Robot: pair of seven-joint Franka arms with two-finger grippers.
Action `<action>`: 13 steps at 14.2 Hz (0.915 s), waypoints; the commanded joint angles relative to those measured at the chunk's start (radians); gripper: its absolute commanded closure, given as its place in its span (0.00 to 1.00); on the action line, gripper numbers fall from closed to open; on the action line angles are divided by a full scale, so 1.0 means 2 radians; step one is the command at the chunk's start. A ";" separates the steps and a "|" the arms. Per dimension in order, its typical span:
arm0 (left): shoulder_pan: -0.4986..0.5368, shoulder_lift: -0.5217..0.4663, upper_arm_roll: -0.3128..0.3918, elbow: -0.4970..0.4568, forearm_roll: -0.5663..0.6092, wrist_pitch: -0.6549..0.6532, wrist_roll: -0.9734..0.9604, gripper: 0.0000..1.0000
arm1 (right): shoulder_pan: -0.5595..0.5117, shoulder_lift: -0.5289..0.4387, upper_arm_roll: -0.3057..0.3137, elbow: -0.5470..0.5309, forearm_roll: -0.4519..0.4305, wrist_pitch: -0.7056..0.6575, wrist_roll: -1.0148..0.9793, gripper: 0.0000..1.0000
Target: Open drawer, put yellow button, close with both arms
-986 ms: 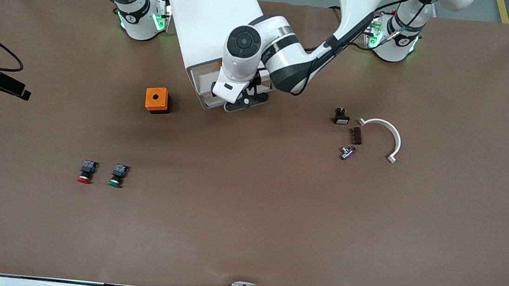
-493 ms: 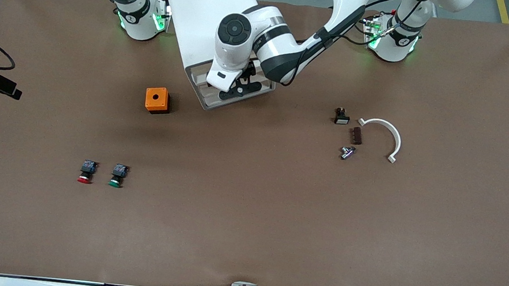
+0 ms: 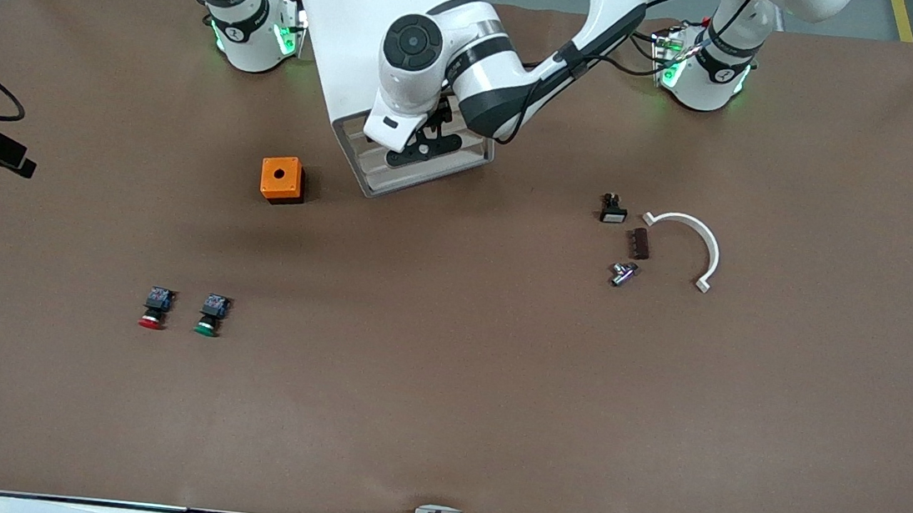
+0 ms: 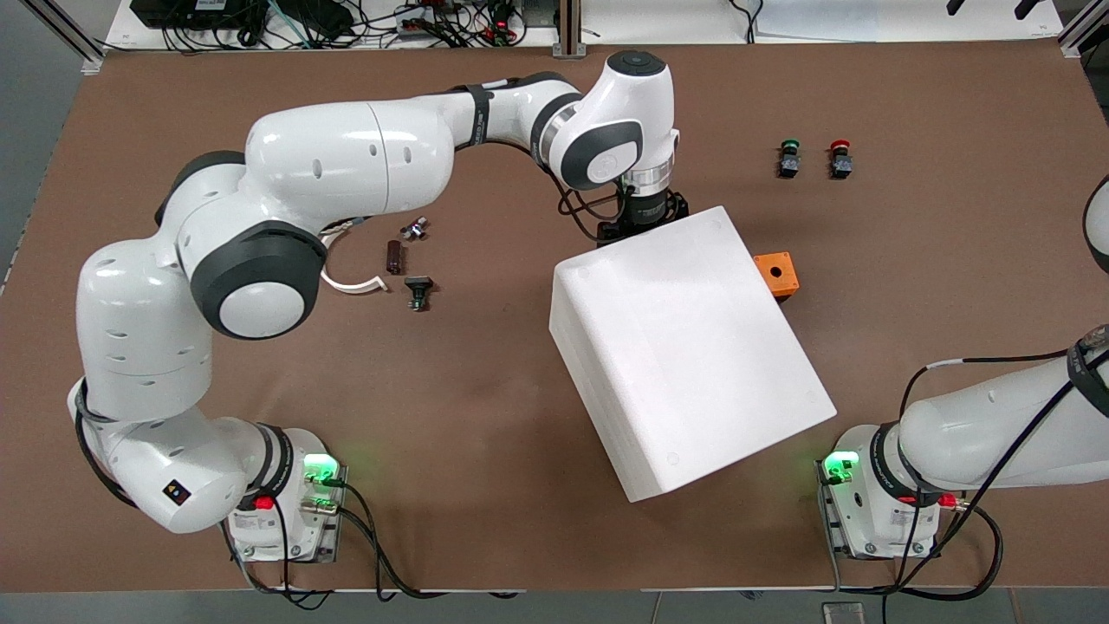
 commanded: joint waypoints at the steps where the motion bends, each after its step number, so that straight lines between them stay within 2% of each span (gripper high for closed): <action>1: -0.009 -0.001 -0.003 -0.002 -0.017 0.008 -0.003 0.00 | -0.005 -0.005 0.006 0.000 -0.005 0.000 0.002 0.00; 3: 0.008 -0.004 0.000 0.000 -0.013 0.005 0.008 0.00 | -0.003 -0.005 0.006 0.000 -0.005 0.000 0.002 0.00; 7: 0.082 -0.014 0.001 0.002 -0.010 0.004 0.087 0.00 | -0.004 -0.005 0.006 0.001 -0.005 0.000 0.002 0.00; 13: 0.219 -0.021 0.004 0.003 -0.001 -0.002 0.291 0.00 | -0.003 -0.005 0.007 0.003 -0.005 0.001 0.002 0.00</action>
